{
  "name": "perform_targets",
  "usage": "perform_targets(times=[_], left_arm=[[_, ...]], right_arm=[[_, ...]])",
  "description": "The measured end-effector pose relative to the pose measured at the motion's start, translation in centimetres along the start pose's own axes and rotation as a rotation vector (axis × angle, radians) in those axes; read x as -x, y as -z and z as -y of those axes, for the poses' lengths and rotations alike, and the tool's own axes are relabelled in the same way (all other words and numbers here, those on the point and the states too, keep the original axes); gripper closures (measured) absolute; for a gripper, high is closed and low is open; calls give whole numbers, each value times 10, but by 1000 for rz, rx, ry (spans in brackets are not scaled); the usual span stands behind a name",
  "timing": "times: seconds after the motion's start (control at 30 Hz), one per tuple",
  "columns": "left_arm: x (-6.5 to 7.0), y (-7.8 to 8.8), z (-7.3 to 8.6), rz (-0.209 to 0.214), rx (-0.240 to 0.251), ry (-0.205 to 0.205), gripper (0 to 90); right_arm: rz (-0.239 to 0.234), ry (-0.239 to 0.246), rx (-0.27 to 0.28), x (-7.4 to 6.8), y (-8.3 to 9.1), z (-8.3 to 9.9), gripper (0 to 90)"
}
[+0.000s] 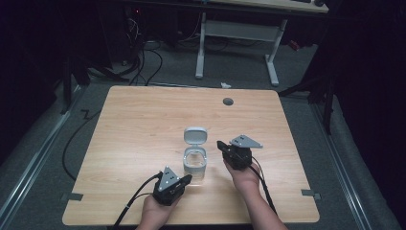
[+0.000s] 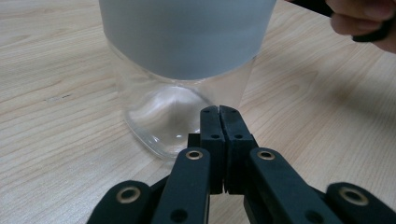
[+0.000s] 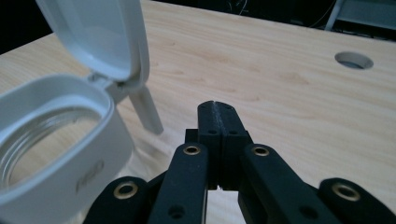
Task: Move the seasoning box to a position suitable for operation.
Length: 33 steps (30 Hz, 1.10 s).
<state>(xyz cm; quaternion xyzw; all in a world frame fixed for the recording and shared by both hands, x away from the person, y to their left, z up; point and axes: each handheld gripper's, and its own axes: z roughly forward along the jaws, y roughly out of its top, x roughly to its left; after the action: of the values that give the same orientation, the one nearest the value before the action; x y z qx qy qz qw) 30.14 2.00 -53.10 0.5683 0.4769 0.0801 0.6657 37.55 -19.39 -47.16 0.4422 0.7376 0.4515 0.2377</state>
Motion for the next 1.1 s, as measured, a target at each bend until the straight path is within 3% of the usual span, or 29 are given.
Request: perform_targets(times=[0.17, 0.37, 0.63, 1.1], left_arm=[[0, 0, 0, 2, -4, 4, 890], [-1, 0, 0, 4, -7, 8, 890], [-1, 0, -1, 3, -6, 13, 890], [-1, -1, -1, 1, -6, 13, 890]], right_arm=[[4, 26, -1, -4, -14, -17, 899], [-14, 21, 30, -6, -28, -34, 899], [-30, 19, 72, -7, -27, -43, 899], [-44, 43, 88, -12, -22, -51, 898]])
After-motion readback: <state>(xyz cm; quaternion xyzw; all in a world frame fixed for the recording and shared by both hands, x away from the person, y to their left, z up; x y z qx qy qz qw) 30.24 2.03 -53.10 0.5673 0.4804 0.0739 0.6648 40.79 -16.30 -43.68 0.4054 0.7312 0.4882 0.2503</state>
